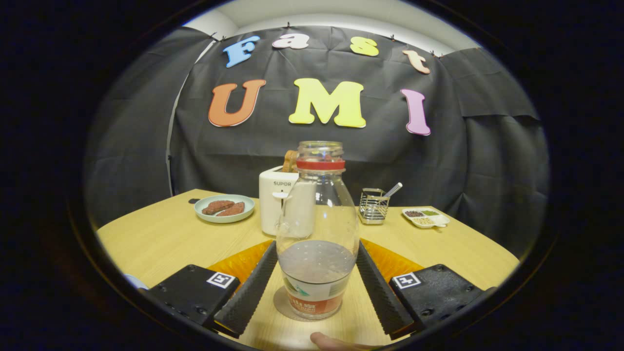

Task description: Take the bottle from table, then pour the juice into the cup, finally place the bottle on the coaster

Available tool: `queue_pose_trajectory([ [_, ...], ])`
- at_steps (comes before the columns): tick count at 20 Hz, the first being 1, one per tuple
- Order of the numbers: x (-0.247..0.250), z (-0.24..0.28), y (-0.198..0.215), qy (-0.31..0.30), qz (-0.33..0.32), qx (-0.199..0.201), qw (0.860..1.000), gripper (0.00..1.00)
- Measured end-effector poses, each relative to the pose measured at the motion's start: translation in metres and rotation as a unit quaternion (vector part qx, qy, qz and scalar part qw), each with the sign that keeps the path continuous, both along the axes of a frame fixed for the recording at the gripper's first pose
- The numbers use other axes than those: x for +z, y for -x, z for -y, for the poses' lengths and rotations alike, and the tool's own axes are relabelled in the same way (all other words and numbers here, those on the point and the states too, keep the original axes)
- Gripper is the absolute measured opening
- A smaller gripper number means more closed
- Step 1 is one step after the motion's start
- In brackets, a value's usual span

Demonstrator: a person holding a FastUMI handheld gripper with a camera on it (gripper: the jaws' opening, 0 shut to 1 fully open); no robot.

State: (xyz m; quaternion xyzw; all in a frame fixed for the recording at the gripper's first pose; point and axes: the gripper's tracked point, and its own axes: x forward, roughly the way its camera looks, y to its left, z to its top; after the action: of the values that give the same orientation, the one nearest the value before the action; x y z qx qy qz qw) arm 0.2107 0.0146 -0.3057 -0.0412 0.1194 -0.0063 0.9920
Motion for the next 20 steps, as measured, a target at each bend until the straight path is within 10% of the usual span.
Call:
queue_pose_trajectory([
  [20,0.13,-0.005,0.073,-0.013,0.083,-0.002,0.996,1.0],
])
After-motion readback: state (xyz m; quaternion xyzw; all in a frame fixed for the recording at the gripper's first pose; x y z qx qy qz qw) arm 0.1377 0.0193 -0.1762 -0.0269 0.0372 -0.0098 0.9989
